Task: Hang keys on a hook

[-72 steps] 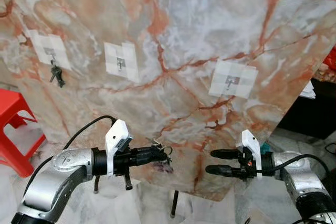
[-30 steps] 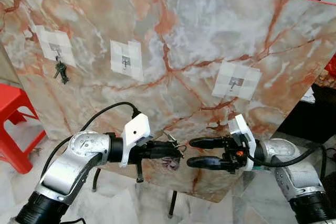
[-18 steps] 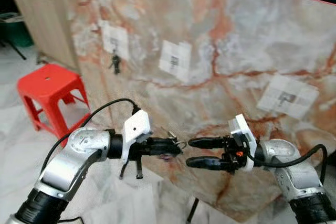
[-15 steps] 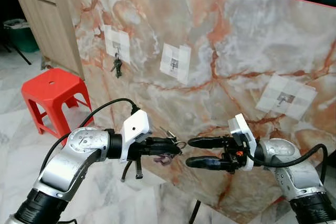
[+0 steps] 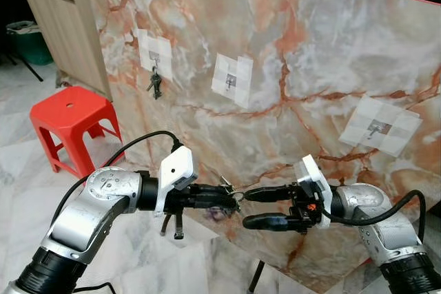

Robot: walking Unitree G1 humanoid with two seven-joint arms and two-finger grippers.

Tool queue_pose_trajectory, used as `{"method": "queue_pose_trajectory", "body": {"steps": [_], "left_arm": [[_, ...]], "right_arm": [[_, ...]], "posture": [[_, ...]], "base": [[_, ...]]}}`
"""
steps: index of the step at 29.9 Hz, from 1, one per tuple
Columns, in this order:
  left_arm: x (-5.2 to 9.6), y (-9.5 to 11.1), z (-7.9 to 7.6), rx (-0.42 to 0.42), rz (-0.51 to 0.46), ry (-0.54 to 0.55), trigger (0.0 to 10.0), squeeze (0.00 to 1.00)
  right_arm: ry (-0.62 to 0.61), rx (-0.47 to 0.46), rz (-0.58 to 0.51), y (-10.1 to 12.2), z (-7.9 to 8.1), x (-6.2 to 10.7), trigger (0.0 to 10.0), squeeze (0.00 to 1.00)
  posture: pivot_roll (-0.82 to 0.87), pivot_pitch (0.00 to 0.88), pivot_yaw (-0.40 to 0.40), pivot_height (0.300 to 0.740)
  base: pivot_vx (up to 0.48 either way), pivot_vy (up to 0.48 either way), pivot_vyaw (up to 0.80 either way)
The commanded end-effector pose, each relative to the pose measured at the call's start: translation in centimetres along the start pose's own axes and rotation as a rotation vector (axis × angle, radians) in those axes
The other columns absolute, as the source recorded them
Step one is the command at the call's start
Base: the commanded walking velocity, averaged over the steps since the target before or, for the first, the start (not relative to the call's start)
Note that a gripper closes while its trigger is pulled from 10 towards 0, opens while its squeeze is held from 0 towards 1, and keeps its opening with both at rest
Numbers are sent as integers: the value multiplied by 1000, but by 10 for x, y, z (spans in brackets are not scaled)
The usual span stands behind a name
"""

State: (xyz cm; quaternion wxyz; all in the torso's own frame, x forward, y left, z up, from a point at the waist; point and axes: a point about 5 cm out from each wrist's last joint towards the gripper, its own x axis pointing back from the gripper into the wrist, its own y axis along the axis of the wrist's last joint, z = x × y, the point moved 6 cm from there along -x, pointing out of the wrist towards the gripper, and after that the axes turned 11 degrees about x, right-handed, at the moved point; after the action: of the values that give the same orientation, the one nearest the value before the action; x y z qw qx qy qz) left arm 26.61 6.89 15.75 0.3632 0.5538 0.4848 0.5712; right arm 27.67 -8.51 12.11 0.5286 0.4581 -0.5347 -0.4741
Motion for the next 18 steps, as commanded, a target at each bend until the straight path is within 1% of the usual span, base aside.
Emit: {"method": "queue_pose_trajectory", "body": {"steps": [1, 8, 14, 15, 16, 17, 18], "left_arm": [[-3, 3, -3, -13, 4, -30, 10000, 0], [-8, 3, -7, -9, -3, -49, 10000, 0], [-9, 3, -6, -14, -4, -49, 10000, 0], [-10, 3, -6, -14, -4, -49, 10000, 0], [-10, 3, -6, -14, -3, -49, 10000, 0], [-10, 3, -5, -14, -4, -48, 10000, 0], [-10, 3, -6, -14, -4, -48, 10000, 0]], "right_arm": [[-3, 33, 13, 4, -3, 0, 10000, 0], [-10, 43, 4, 5, -5, -5, 10000, 0], [21, 34, -4, 6, 0, -7, 10000, 0], [24, 32, -7, 6, 0, -7, 7647, 0], [25, 32, -8, 6, 0, -8, 7647, 0], [24, 32, -7, 6, 0, -7, 1529, 0], [23, 32, -6, 6, 0, -7, 1529, 0]], "posture": [[114, 0, -83, 740], [112, 0, -81, 740], [113, 0, -82, 740], [113, 0, -82, 740], [113, 0, -82, 740], [113, 0, -82, 740], [113, 0, -82, 740]], "base": [[0, 0, 0], [0, 0, 0], [0, 0, 0], [0, 0, 0], [0, 0, 0], [0, 0, 0], [0, 0, 0]]}}
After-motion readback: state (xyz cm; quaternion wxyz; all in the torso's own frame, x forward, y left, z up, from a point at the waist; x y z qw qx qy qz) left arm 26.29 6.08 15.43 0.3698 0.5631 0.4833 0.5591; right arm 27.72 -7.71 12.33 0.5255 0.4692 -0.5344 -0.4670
